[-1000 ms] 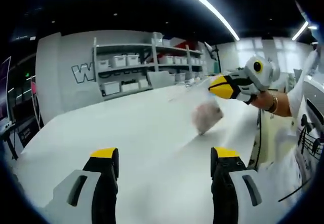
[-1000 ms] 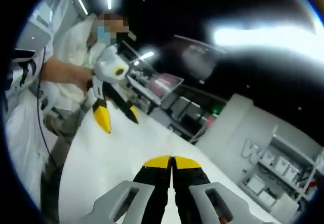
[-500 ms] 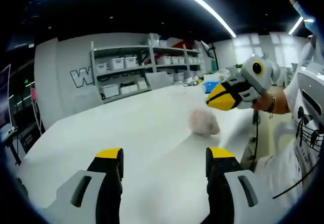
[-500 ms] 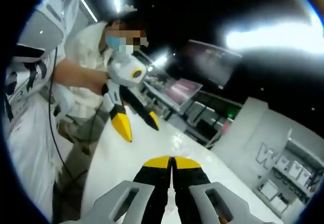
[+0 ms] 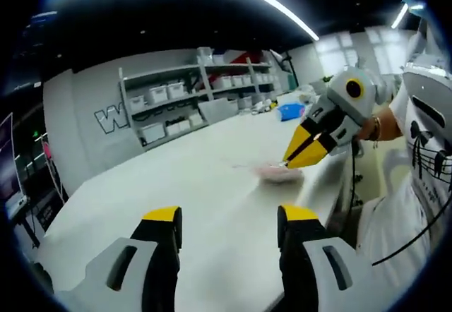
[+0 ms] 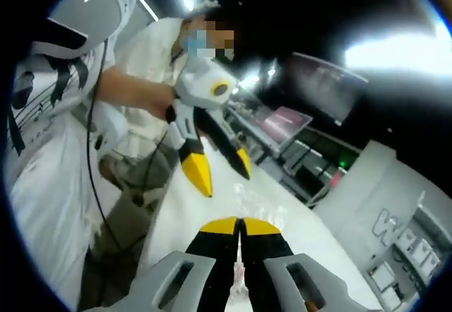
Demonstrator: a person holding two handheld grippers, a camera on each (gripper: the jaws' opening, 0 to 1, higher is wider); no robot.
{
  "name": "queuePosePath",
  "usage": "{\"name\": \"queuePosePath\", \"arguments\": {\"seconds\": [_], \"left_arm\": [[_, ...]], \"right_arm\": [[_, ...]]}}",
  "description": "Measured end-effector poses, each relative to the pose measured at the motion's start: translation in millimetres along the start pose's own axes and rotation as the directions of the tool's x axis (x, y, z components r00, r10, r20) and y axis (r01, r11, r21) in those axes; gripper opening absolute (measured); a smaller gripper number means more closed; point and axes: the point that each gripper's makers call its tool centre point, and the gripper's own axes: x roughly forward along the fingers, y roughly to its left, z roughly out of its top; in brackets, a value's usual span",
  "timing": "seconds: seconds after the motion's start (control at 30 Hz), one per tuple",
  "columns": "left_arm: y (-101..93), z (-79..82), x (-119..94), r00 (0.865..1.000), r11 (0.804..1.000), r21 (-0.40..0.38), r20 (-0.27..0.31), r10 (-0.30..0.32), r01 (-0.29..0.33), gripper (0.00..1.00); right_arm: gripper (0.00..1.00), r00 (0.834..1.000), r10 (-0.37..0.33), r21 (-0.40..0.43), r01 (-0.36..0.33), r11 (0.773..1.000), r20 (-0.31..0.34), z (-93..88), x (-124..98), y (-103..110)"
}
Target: Open the resealable bag by pulling the two sides of the seal apart until the entire bag opening is separated and visibly accessible.
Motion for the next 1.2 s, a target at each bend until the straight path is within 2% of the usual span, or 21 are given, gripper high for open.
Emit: {"name": "queuePosePath", "arguments": {"seconds": [0.2, 0.33, 0.43, 0.53, 0.7, 0.77, 0.93, 1.03, 1.13, 1.2], "left_arm": [[-6.7, -4.3, 0.9, 1.000, 0.997, 0.078, -0.002, -0.002, 0.002, 0.43], [-10.9, -1.8, 1.6, 1.000, 0.990, 0.139, 0.025, 0.006, -0.009, 0.38], [-13.1, 2.8, 0.9, 0.999, 0.978, 0.206, 0.044, 0.017, -0.026, 0.33], [-16.8, 7.1, 0.2, 0.998, 0.964, 0.264, 0.061, 0.026, -0.042, 0.31], [-20.5, 12.4, -0.2, 0.996, 0.925, 0.372, 0.077, 0.048, -0.073, 0.26], [-23.7, 14.9, 0.3, 0.995, 0.900, 0.428, 0.083, 0.054, -0.085, 0.23], [-35.9, 17.2, 4.9, 0.995, 0.787, 0.609, 0.072, 0.068, -0.098, 0.15], [-38.1, 21.5, 7.5, 0.993, 0.737, 0.666, 0.081, 0.082, -0.116, 0.12], [-39.5, 30.0, 8.6, 0.989, 0.669, 0.728, 0.109, 0.099, -0.147, 0.09], [-42.2, 34.3, 8.9, 0.987, 0.637, 0.754, 0.126, 0.099, -0.160, 0.08]], "right_arm": [[0.00, 1.000, 0.009, 0.058, -0.009, 0.998, 0.004, -3.1, -1.8, 4.1], [0.00, 1.000, 0.006, 0.126, -0.008, 0.992, 0.015, -5.8, -4.3, 4.3], [0.00, 1.000, 0.000, 0.188, -0.004, 0.982, 0.022, -9.2, -6.7, 4.0], [0.00, 1.000, -0.019, 0.214, 0.014, 0.977, 0.022, -10.9, -11.7, 0.6], [0.00, 0.999, -0.034, 0.282, 0.022, 0.959, 0.037, -9.2, -17.9, -3.8], [0.00, 0.998, -0.039, 0.305, 0.024, 0.952, 0.042, -9.5, -19.6, -5.0], [0.00, 0.997, -0.061, 0.356, 0.042, 0.934, 0.045, -11.1, -25.4, -8.8], [0.00, 0.997, -0.069, 0.379, 0.047, 0.924, 0.046, -12.2, -28.5, -9.4], [0.00, 0.996, -0.079, 0.398, 0.051, 0.916, 0.052, -11.7, -30.4, -10.7], [0.00, 0.995, -0.084, 0.408, 0.054, 0.911, 0.054, -11.9, -31.1, -11.2]]}}
